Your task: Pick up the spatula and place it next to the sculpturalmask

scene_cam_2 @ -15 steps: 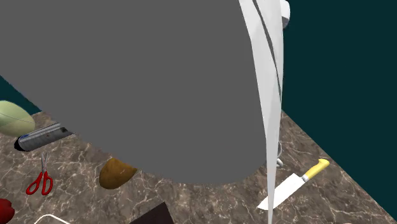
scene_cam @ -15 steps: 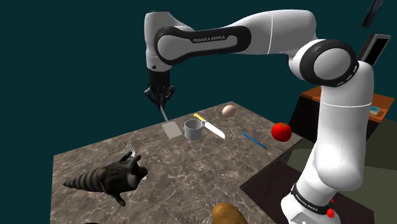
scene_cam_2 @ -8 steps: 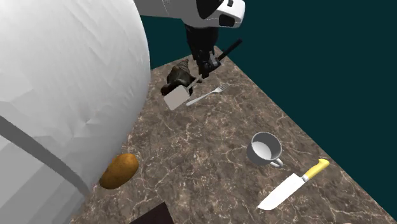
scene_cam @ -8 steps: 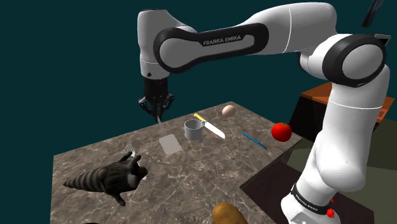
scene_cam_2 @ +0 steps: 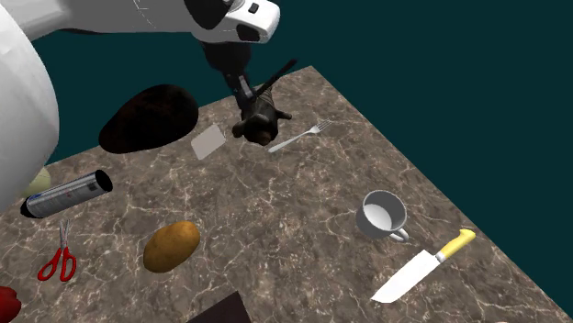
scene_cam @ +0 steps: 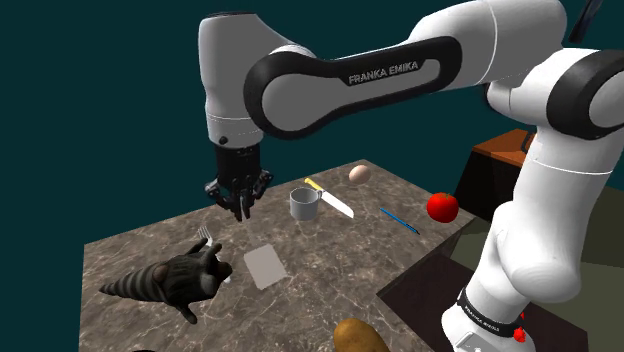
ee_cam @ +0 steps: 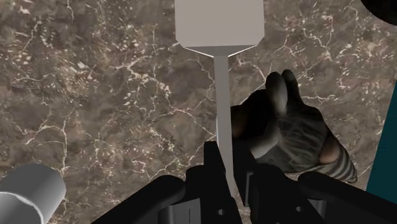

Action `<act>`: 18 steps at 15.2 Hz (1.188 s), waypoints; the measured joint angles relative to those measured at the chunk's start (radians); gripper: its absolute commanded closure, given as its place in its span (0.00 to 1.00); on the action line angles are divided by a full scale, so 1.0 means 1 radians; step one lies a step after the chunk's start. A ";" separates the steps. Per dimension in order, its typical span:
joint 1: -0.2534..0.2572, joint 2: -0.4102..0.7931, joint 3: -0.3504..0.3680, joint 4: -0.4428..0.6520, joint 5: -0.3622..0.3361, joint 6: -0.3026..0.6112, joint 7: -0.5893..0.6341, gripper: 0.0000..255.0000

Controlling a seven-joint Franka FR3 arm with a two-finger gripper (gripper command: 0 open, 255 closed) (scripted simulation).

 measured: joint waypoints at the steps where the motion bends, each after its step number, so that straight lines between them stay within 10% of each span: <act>1: 0.007 -0.017 0.007 -0.018 0.006 0.001 0.014 1.00; 18: 0.102 0.001 0.081 -0.126 -0.020 0.109 0.203 1.00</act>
